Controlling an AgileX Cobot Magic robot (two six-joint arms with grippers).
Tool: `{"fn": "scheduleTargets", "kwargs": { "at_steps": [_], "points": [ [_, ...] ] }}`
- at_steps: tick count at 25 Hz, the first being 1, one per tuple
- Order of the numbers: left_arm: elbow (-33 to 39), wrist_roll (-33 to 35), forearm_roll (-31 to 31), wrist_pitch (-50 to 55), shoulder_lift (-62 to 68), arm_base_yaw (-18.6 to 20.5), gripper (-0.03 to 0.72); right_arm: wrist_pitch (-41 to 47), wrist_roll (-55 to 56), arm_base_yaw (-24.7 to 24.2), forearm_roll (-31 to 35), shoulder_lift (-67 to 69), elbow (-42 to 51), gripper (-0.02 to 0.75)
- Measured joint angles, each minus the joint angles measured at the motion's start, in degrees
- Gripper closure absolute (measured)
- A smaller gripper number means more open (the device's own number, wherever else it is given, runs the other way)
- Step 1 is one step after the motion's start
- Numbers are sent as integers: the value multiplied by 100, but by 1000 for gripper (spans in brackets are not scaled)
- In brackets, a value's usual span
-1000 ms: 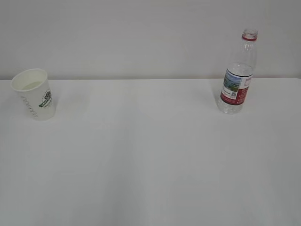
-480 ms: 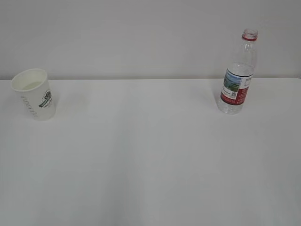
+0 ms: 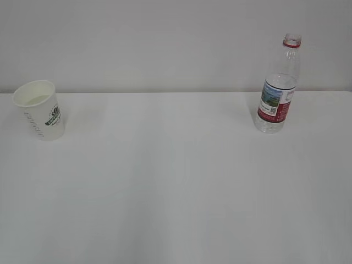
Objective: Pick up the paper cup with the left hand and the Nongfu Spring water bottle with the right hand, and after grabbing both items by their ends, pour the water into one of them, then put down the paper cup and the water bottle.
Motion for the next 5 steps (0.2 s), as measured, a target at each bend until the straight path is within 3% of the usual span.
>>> {"fn": "scheduleTargets", "kwargs": {
  "at_steps": [5],
  "points": [
    [0, 0, -10, 0, 0, 0, 165, 0, 0, 0, 0, 0, 0, 149]
  ]
}}
